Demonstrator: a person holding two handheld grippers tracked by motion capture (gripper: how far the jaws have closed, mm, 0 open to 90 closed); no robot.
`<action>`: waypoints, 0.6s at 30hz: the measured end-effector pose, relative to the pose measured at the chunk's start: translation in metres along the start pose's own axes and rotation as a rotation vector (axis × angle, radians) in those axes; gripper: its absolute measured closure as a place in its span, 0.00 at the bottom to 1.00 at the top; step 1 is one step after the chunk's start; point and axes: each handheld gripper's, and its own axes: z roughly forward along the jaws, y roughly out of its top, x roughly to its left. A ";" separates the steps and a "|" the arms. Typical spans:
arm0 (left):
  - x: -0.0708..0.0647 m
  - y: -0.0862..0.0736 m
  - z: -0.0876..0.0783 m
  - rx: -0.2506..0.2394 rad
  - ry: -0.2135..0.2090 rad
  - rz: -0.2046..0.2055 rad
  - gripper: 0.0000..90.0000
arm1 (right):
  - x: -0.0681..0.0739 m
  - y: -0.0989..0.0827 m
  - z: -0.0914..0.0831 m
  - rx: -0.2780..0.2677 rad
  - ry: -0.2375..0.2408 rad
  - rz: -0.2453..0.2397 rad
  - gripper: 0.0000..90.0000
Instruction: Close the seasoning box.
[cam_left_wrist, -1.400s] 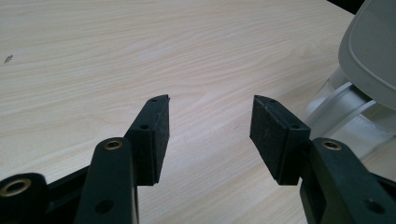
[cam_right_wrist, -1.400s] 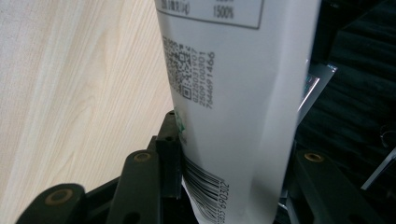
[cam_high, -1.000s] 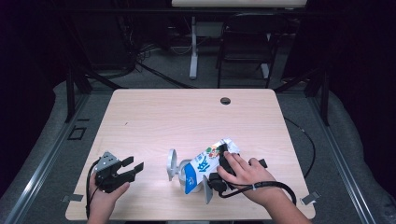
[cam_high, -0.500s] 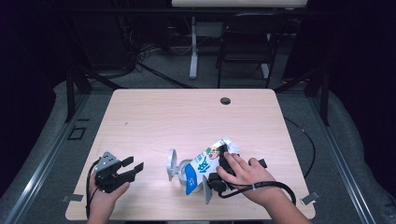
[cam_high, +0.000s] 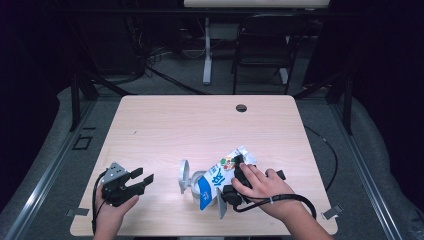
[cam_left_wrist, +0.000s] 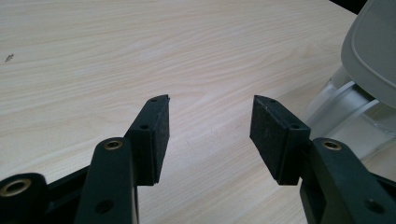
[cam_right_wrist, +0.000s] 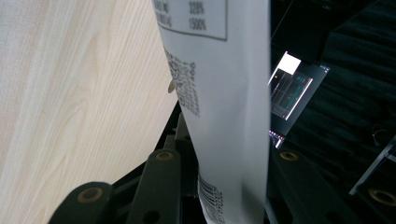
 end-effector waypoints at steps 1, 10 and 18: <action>0.000 0.000 0.000 -0.001 -0.001 -0.001 0.53 | 0.000 0.000 0.000 0.001 -0.001 0.000 0.81; 0.000 0.000 0.000 0.003 0.001 0.002 0.53 | -0.001 0.000 -0.001 -0.001 -0.006 0.002 0.82; 0.000 -0.001 0.001 0.003 0.001 -0.003 0.53 | 0.000 0.000 0.000 -0.001 -0.004 0.009 0.83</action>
